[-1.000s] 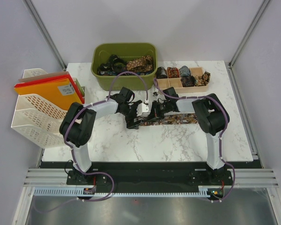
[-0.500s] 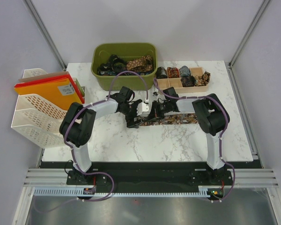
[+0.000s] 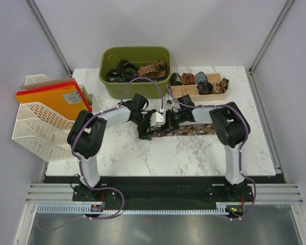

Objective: Roll the ties
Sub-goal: Roll the tie at the center of the board.

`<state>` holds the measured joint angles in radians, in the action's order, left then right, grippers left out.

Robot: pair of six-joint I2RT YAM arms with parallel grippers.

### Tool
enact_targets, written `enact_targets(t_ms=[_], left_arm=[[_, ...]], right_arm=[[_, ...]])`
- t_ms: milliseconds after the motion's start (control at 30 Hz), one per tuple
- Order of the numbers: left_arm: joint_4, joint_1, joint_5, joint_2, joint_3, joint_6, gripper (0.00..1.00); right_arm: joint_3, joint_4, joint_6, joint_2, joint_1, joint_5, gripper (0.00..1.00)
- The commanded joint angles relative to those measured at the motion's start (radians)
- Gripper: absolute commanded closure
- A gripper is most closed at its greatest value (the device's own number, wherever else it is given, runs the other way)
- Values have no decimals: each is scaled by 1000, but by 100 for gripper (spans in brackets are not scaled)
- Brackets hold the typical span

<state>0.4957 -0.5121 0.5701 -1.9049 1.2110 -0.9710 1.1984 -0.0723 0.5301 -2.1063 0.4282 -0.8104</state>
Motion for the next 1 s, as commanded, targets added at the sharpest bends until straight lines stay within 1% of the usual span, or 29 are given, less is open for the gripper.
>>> enact_targets(t_ms=[0, 233, 267, 333, 633, 733, 867, 967], left_arm=[[17, -5, 17, -6, 35, -35, 9], [38, -8, 36, 6, 28, -43, 30], [41, -9, 36, 7, 24, -47, 35], [43, -14, 36, 12, 24, -51, 37], [60, -16, 22, 1, 30, -74, 54], [66, -16, 27, 1, 28, -84, 63], [72, -16, 25, 1, 28, -95, 66], [83, -16, 37, 6, 28, -103, 63]], right_arm=[[-25, -37, -45, 3, -6, 123, 100], [-22, -24, -15, 19, -8, 103, 100], [-22, -21, -13, 23, -5, 99, 100], [-17, -18, -2, 31, -5, 96, 100], [6, -4, 41, 81, 7, 68, 100], [13, -1, 53, 88, 12, 56, 100], [18, -3, 59, 100, 12, 56, 100], [15, -9, 45, 88, 12, 76, 100]])
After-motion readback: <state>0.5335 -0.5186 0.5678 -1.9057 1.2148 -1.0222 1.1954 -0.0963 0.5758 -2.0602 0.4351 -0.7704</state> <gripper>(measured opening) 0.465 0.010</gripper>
